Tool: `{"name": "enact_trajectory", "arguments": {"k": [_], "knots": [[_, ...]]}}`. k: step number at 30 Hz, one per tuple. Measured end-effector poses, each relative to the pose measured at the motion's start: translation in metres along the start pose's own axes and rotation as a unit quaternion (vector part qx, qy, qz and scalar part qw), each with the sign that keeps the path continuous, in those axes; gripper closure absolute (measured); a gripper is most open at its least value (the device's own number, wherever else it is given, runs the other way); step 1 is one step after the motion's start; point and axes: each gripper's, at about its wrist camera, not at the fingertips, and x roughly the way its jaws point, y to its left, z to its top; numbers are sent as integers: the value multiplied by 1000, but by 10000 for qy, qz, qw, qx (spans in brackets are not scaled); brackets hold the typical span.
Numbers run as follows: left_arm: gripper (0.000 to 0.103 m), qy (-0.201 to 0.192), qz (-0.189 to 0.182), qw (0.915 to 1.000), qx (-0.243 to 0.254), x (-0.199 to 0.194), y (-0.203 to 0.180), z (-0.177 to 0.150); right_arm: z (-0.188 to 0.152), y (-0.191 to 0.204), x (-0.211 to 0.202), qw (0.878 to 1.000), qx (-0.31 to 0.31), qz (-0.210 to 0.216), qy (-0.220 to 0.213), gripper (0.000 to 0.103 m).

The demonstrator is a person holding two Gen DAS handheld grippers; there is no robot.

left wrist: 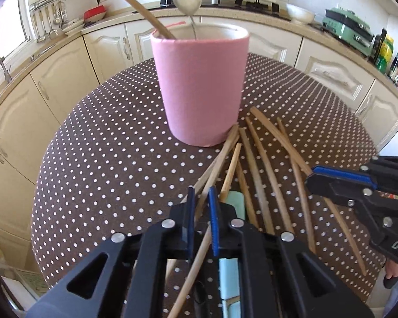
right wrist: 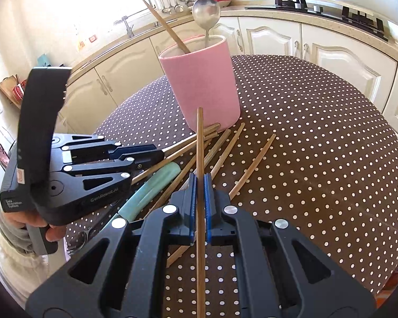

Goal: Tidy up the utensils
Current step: 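Grasp a chopstick on the table with the right tool while the left tool grasps another, then carry the chopsticks over the pink cup and open both tools to drop them in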

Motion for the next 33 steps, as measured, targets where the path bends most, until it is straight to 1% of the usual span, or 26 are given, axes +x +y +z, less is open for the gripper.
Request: {"name": "enact_trajectory", "arguments": {"k": [4, 7, 9, 12, 14, 16, 17, 21, 28, 30, 32, 33], "knots": [[96, -202, -174, 9996, -86, -14, 0, -4, 1, 0, -8, 9999, 42, 7, -134, 97], [97, -345, -370, 9987, -92, -28, 0, -7, 1, -2, -12, 9998, 76, 12, -192, 97], [98, -354, -484, 9981, -109, -34, -2, -9, 1, -2, -13, 9998, 94, 2, -180, 97], [98, -98, -604, 9980, -163, -33, -4, -14, 0, -3, -11, 9999, 125, -7, -92, 97], [98, 155, -687, 9974, -168, -26, -9, -18, -2, -5, -8, 9999, 154, -40, -7, 97], [98, 392, -650, 9970, -172, -15, -14, -21, -4, -5, -6, 9998, 194, -35, 51, 97], [98, 435, -667, 9966, -202, -12, -14, -21, -6, -6, -3, 9997, 217, -30, 113, 97], [97, 560, -601, 9964, -231, -7, -16, -11, -11, -7, 2, 9994, 242, -86, 238, 97], [96, 748, -386, 9965, -2, 5, -24, 6, -16, -7, 3, 9993, 233, -72, 281, 97], [97, 735, -309, 9968, 18, 7, -26, 10, -16, -9, 3, 9994, 249, -66, 250, 97], [98, 569, -230, 9981, 59, 5, -32, 10, -14, -10, -1, 9995, 297, -62, 132, 97], [98, 485, -256, 9985, 56, 5, -37, 12, -13, -12, -3, 9995, 321, -48, 64, 97]]}}
